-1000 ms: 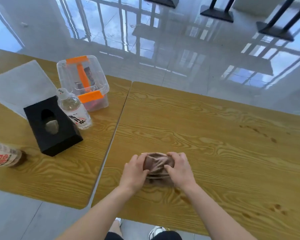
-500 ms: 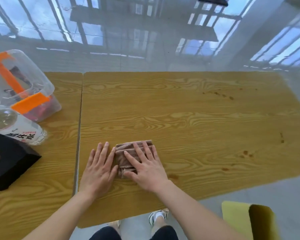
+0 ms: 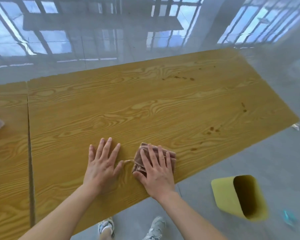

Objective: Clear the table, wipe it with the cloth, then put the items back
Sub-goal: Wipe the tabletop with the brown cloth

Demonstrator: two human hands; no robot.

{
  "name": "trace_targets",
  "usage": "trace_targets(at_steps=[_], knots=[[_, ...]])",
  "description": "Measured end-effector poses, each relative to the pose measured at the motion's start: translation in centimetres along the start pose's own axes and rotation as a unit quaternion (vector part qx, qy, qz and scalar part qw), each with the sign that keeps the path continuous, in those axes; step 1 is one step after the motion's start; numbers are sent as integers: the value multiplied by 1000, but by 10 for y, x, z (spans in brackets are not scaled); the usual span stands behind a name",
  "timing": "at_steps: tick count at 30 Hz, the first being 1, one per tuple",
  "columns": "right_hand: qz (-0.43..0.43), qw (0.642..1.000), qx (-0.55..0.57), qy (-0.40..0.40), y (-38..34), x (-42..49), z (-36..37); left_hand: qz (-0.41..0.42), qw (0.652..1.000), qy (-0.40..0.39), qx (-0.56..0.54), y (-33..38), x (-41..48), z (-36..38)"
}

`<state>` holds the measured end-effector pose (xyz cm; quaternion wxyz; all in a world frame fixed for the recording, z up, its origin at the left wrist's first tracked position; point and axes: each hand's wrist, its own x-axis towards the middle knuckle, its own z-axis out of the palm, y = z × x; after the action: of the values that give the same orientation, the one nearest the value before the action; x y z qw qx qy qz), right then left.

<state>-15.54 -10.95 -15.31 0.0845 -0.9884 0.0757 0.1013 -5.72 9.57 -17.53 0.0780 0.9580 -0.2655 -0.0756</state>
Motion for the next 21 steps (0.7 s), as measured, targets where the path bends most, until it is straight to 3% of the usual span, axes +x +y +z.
trace_targets(at_steps=[5,9,12,15,17,19,21], knots=[[-80,997,-4,11,36,-35,13,5,1000,18,17,19,13,-1],[39,998,-16,44,91,-19,5,48,999,3,14,52,31,3],[94,994,17,43,80,-12,2,77,997,3,9,80,54,5],[-22,999,4,40,82,-34,8,76,997,-6,1,106,81,9],[-50,997,-9,51,116,-35,4,57,998,-10,14,117,93,13],[24,998,-20,63,156,-23,-1,46,998,-5,34,122,97,15],[153,986,-9,63,186,-2,-11,42,998,-3,38,123,97,16]])
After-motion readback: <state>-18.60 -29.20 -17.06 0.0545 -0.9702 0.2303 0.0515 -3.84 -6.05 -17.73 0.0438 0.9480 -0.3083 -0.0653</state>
